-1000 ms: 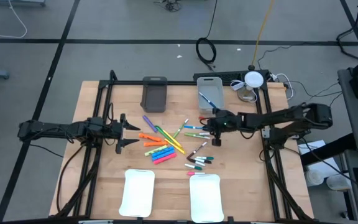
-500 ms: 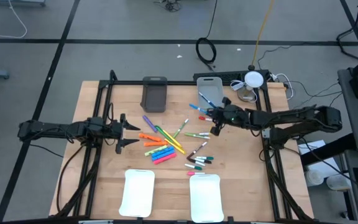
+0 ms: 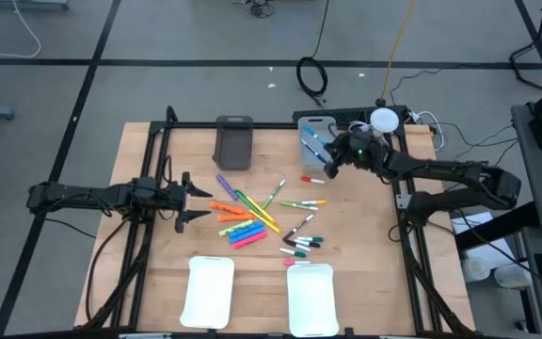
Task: Pick & Place Markers
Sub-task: Put the light blue marker pen into the gray bin
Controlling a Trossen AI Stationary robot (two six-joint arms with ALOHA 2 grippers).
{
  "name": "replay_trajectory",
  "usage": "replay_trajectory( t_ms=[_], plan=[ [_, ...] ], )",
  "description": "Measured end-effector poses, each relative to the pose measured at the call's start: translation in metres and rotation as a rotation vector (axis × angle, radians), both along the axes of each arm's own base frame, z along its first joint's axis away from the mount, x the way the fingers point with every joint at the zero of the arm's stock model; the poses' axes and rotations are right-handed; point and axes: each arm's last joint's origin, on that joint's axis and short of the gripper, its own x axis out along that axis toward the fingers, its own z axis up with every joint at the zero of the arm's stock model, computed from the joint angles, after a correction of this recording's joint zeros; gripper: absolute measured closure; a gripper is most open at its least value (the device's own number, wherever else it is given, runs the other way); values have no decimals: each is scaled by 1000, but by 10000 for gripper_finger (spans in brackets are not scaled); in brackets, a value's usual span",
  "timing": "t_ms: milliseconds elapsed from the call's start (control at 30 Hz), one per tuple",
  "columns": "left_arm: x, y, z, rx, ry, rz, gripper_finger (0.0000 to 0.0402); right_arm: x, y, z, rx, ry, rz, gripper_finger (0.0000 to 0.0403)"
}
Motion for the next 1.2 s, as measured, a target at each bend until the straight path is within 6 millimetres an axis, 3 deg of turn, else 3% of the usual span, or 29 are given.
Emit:
replay_trajectory(
  t_ms=[333, 700, 1200],
  plan=[
    [0, 0, 0, 0, -1, -1, 151, -4, -8, -3, 34, -8, -9, 379],
    [0, 0, 0, 0, 0, 0, 151, 5, -16, -23, 54, 51, -15, 373],
    [0, 0, 0, 0, -1, 0, 151, 3, -17, -27, 48, 57, -72, 333]
  ],
)
